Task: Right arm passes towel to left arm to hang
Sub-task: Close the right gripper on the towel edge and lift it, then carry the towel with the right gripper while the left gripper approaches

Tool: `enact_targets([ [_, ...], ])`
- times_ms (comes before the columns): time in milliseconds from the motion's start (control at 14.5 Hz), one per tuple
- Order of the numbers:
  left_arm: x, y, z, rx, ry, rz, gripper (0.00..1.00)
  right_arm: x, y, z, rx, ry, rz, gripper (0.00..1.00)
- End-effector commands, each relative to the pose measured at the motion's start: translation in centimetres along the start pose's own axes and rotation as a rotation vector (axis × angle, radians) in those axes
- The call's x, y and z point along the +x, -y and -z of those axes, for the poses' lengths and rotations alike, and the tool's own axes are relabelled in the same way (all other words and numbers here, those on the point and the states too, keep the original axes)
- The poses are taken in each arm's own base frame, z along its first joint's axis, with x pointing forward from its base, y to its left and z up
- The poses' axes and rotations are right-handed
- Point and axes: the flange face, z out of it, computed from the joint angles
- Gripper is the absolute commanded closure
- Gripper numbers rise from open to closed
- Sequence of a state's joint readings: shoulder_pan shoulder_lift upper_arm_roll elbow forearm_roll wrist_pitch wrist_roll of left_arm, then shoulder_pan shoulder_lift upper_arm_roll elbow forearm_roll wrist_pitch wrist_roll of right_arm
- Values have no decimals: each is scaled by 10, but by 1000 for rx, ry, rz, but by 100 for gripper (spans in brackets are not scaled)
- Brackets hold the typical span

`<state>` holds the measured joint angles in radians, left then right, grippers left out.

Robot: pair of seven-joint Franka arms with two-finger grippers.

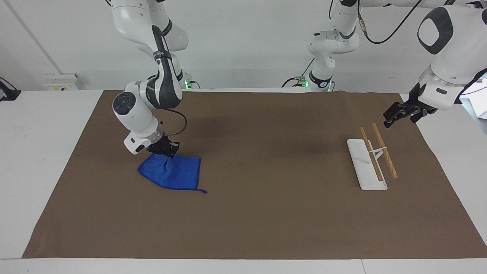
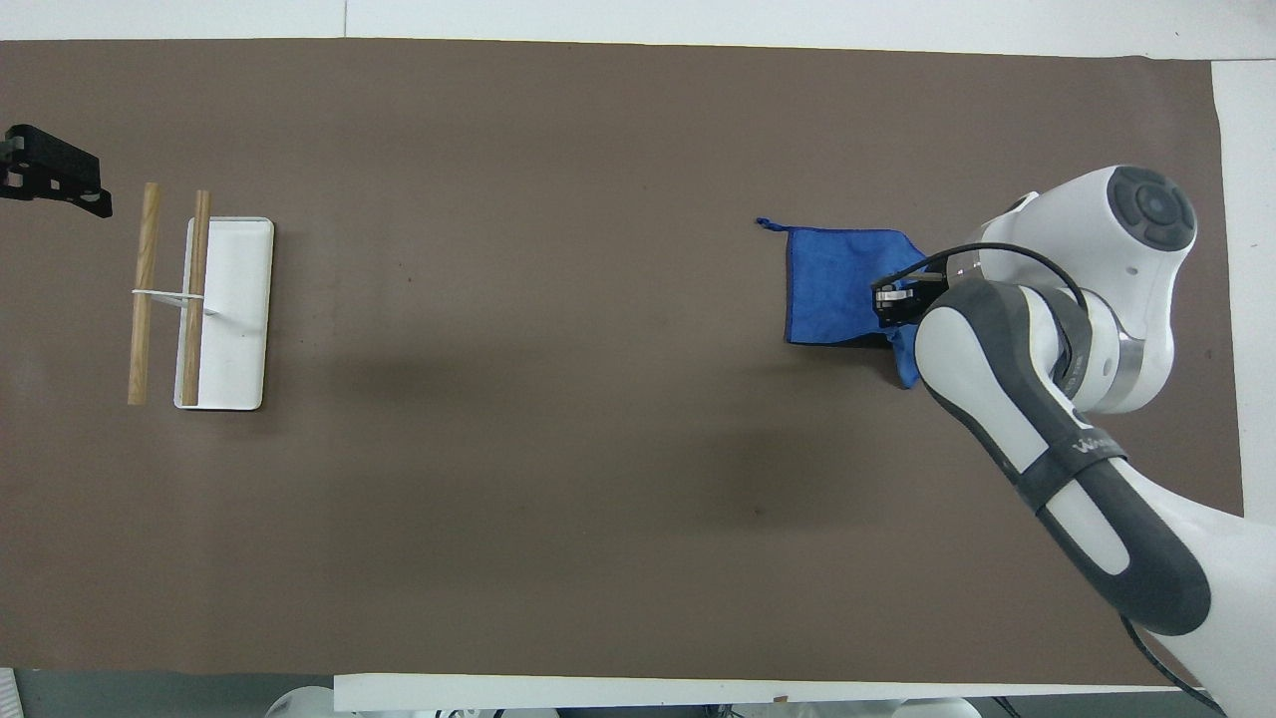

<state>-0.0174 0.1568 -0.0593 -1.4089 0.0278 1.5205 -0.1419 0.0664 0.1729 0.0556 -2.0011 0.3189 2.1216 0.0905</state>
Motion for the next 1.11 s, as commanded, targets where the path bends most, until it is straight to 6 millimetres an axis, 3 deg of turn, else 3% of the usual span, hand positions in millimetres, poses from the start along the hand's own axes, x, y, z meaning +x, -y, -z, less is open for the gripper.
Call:
enact_targets([
  [0, -8, 4, 2, -6, 8, 16, 0, 3, 46, 24, 169, 17, -151, 100],
  [207, -8, 4, 2, -6, 8, 16, 0, -13, 124, 34, 293, 49, -312, 100],
  [277, -9, 4, 2, -6, 6, 16, 0, -16, 140, 39, 324, 66, -372, 100],
  [484, -19, -30, 11, -5, -7, -44, 0, -22, 179, 30, 479, 120, -571, 100],
  [691, -23, -37, 8, -8, 6, -44, 0, -37, 218, 24, 594, 153, -735, 100],
  [899, -37, -91, -1, -56, -55, 84, 0, -66, 262, 12, 652, 186, -764, 100],
  [968, -48, -118, -12, -70, -83, 153, 0, -75, 274, 8, 676, 198, -784, 100],
  [1037, -55, -130, -19, -84, -102, 218, 0, -82, 284, 6, 701, 203, -796, 100],
])
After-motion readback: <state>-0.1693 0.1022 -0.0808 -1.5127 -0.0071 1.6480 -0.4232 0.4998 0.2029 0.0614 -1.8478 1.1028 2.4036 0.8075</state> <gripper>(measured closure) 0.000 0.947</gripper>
